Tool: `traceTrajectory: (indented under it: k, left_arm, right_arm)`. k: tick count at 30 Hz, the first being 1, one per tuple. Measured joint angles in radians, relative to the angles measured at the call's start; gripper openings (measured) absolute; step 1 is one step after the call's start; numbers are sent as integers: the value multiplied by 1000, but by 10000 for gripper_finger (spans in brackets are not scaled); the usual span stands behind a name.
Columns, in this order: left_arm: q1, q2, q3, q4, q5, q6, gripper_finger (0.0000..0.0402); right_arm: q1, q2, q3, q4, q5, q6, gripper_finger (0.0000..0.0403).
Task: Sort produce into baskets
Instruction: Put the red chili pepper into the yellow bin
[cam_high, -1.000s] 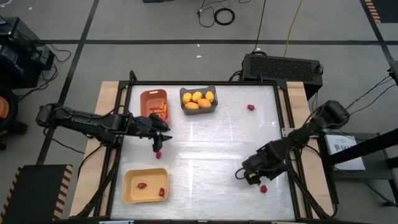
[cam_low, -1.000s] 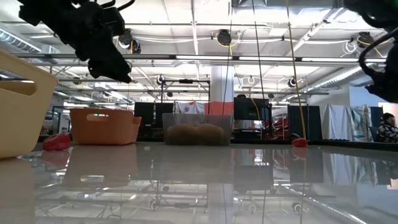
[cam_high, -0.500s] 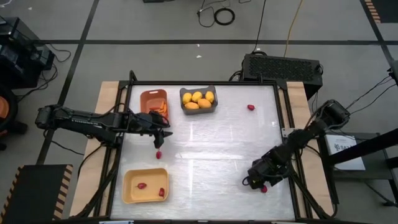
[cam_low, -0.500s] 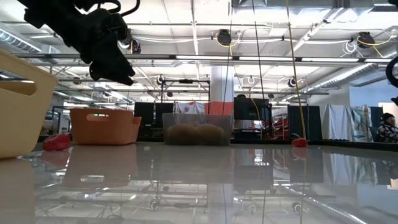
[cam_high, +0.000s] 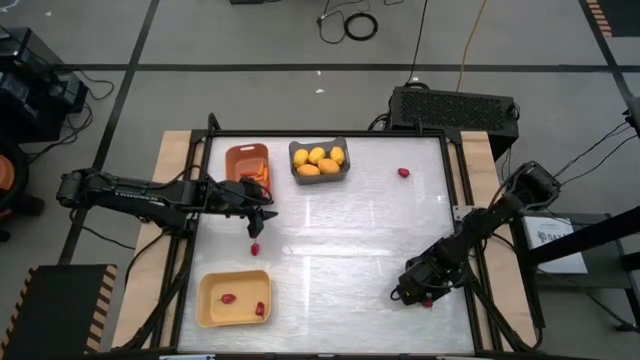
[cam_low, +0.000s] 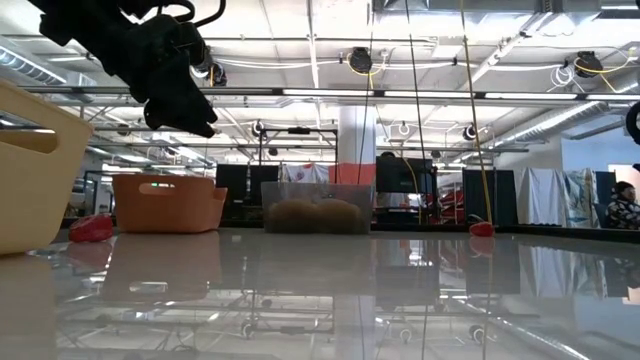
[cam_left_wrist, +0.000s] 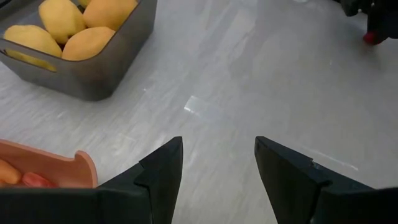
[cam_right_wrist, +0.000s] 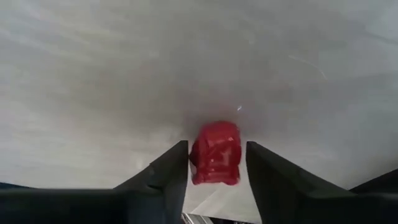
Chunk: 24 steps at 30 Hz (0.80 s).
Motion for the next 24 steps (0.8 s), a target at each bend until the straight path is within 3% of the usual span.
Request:
traceTrajectory:
  k: [12,18,24]
  left_arm:
    - [0,0,0,-1,19,10,207]
    - [0,0,0,-1,19,12,207]
    - [0,0,0,-2,48,31,207]
  right_arm:
    - [-2,1,0,94,20,-5,82]
    - [-49,1,0,359,216,-66,81]
    - [-151,1,0,613,435,-325,80]
